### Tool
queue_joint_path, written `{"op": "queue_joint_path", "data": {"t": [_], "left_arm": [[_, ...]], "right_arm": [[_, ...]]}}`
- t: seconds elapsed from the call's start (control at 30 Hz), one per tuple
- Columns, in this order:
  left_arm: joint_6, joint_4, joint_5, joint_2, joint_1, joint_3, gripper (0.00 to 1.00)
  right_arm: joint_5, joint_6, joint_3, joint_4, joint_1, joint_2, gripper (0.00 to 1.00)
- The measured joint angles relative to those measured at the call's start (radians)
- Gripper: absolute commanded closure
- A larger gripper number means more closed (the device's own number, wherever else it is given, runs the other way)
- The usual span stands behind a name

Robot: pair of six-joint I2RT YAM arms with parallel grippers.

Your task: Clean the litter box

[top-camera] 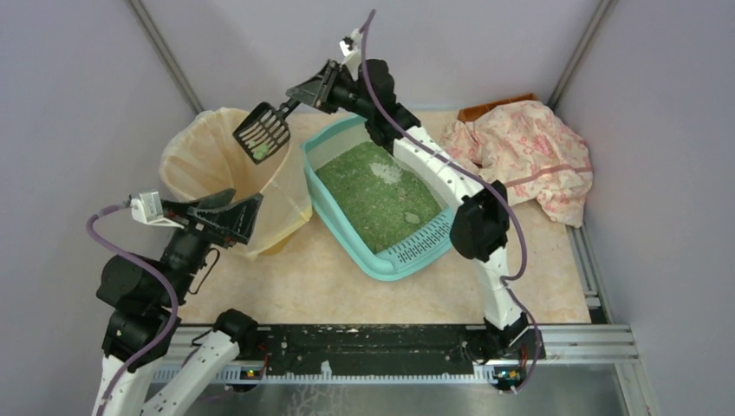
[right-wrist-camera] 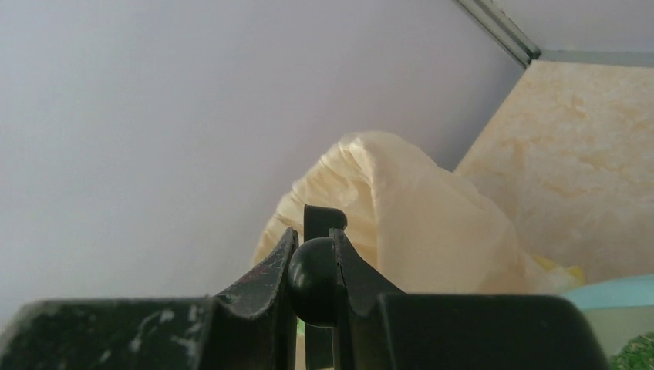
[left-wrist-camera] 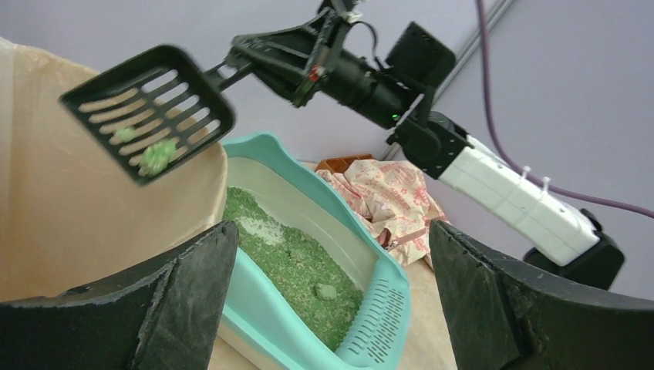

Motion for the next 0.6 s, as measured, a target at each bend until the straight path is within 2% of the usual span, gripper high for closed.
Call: {"op": "queue_joint_path", "data": {"t": [0.1, 0.27, 0.33, 0.6], "left_arm": [[0.001, -0.021, 0.016, 0.0, 0.0, 0.029, 0.02], [0.003, -0.035, 0.034, -0.001, 0.0, 0.061, 0.02], [0.003, -0.036, 0.04, -0.001, 0.0, 0.061, 0.02], [0.0, -0.018, 0.076, 0.006, 0.0, 0.018, 0.02]], "right_arm": [[-0.005, -0.11, 0.092, -0.095, 0.034, 0.068, 1.0], [0.047, -0.42, 0.236, -0.278, 0.121, 0.102, 1.0], [0.076, -0.547, 0.275, -0.303, 0.166, 0.1, 1.0], [0.249, -1.048, 0.212, -0.309, 0.377, 0.036, 1.0]]}}
